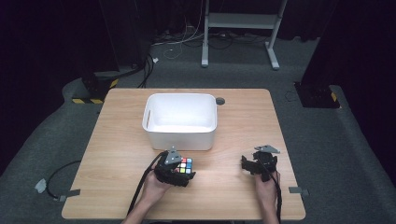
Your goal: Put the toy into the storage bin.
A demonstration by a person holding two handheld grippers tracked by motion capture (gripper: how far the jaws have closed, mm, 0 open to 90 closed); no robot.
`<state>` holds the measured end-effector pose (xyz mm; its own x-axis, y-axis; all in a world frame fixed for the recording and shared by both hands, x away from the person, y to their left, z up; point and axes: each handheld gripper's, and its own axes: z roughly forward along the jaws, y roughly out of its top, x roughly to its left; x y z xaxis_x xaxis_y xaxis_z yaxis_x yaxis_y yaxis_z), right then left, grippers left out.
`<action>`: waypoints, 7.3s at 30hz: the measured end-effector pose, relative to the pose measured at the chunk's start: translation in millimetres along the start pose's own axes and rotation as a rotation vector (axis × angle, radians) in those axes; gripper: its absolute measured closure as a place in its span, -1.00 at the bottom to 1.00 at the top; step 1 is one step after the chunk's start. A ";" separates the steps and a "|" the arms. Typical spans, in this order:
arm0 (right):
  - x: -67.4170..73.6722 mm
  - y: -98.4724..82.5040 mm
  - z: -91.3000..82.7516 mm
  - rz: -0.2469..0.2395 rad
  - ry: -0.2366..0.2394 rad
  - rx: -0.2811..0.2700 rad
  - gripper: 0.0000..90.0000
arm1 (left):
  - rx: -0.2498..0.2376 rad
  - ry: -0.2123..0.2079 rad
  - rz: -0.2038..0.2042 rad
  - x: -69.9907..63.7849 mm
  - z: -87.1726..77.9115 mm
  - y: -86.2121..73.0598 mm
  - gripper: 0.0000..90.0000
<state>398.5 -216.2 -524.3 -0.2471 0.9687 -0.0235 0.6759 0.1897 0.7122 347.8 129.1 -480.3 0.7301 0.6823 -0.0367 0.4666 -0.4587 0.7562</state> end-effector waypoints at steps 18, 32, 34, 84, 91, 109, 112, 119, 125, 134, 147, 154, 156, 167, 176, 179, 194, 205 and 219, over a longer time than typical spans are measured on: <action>0.5 -0.2 -0.1 0.005 -0.003 0.000 -0.67 | -0.002 -0.011 -0.018 5.5 -15.3 1.0 -0.70; 0.4 -0.2 -0.1 0.002 -0.003 -0.001 -0.67 | -0.014 -0.017 -0.018 8.1 -27.6 10.1 -0.70; 0.5 -0.2 -0.1 0.002 -0.003 -0.001 -0.67 | -0.006 -0.024 -0.013 8.3 -28.1 10.7 -0.70; 2.3 -0.5 -0.4 0.001 0.001 0.000 -0.68 | -0.030 -0.117 0.012 4.9 -51.2 52.8 -0.70; 3.1 -1.1 -1.1 0.000 0.004 0.001 -0.68 | -0.031 -0.118 0.022 4.0 -55.5 60.3 -0.70; 3.4 -1.5 -1.5 -0.002 0.004 0.000 -0.68 | -0.040 -0.135 0.017 8.8 -64.6 80.4 -0.70; 3.5 -1.5 -1.6 -0.001 0.004 0.000 -0.68 | -0.041 -0.134 0.017 9.5 -66.0 83.1 -0.70; 3.5 -1.5 -1.5 -0.001 0.004 0.000 -0.68 | -0.051 -0.117 0.024 14.0 -69.8 89.8 -0.70; 3.5 -1.5 -1.5 -0.001 0.004 0.000 -0.68 | -0.061 -0.106 0.030 16.5 -72.9 95.9 -0.70; 3.5 -1.6 -1.6 -0.002 0.004 0.000 -0.68 | -0.066 -0.086 0.024 22.7 -74.0 104.7 -0.70; 3.6 -1.6 -1.6 -0.004 0.006 0.000 -0.68 | -0.074 -0.062 0.020 31.2 -73.3 113.8 -0.70; 3.8 -1.7 -1.7 -0.003 0.007 0.000 -0.68 | -0.081 -0.056 0.016 33.9 -72.8 119.6 -0.70; 3.8 -1.7 -1.7 -0.003 0.007 0.000 -0.68 | -0.087 -0.055 0.014 34.5 -72.8 121.4 -0.70; 3.9 -1.7 -1.7 -0.004 0.009 0.000 -0.68 | -0.097 -0.051 0.001 39.9 -74.4 132.3 -0.70; 3.9 -1.7 -1.7 -0.005 0.009 0.000 -0.68 | -0.109 -0.037 -0.014 47.1 -73.8 139.4 -0.70; 3.9 -1.7 -1.7 -0.006 0.009 0.000 -0.68 | -0.113 -0.031 -0.027 50.8 -73.4 141.1 -0.70; 3.9 -1.8 -1.8 -0.007 0.010 0.000 -0.68 | -0.119 0.034 -0.076 71.1 -65.4 148.2 -0.70; 4.0 -1.9 -1.8 -0.007 0.010 0.000 -0.68 | -0.113 0.076 -0.081 82.7 -57.4 161.3 -0.70; 4.0 -1.8 -1.8 -0.007 0.010 0.000 -0.68 | -0.096 0.114 -0.127 99.1 -39.9 170.5 -0.70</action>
<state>395.0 -213.0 -524.5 -0.2589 0.9657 -0.0211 0.6740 0.1963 0.7121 479.8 141.2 -328.9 0.6046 0.7937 -0.0663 0.4978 -0.3115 0.8094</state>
